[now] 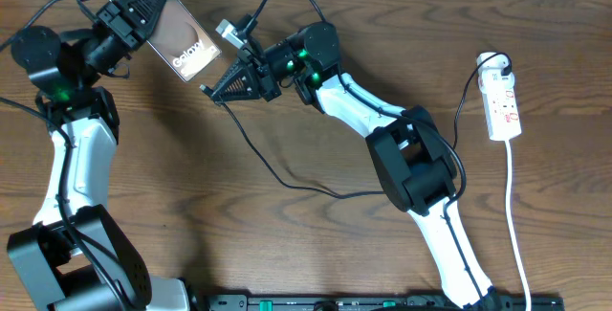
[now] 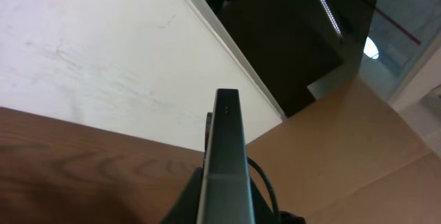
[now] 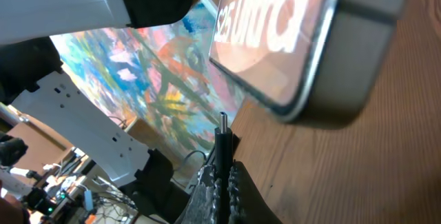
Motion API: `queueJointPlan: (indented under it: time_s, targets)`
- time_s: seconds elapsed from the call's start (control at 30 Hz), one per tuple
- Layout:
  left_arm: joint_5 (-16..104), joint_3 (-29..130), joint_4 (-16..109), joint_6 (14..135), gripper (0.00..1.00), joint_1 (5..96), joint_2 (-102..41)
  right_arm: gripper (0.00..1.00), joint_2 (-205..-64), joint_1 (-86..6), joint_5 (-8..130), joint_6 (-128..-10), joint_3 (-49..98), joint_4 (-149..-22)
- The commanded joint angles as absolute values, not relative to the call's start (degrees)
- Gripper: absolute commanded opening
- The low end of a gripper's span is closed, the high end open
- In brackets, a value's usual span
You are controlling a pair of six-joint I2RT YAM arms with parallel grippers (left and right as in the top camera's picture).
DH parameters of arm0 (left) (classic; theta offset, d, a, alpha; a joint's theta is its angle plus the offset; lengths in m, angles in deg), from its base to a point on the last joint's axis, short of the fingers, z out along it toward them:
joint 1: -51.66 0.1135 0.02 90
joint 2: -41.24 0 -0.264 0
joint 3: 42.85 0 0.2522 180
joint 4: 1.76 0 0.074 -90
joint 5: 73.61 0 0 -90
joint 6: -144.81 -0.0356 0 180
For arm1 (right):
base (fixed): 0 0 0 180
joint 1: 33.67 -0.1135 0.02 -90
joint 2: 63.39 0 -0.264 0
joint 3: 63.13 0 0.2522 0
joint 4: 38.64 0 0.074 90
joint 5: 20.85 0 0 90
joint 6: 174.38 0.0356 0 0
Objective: Plug charger to phone and switch on socket
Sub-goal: 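Move the plug up and left to the bottom of the held phone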
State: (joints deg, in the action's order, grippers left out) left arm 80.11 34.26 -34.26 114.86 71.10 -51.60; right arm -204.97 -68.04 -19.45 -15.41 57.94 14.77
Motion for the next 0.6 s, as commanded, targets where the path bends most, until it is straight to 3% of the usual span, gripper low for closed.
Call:
queueJointPlan:
  time_s: [0.0,0.57]
  targets:
    - [78.89,34.89,-34.69,113.74,0.08,71.19,-50.50,0.01,-203.17,-67.71,-18.48,-15.02,58.64,15.17]
    - [82.84,34.89,-34.67,113.55,0.08,71.17,-50.50,0.01,-203.15,-66.11,-16.28,-14.51,58.81,16.02]
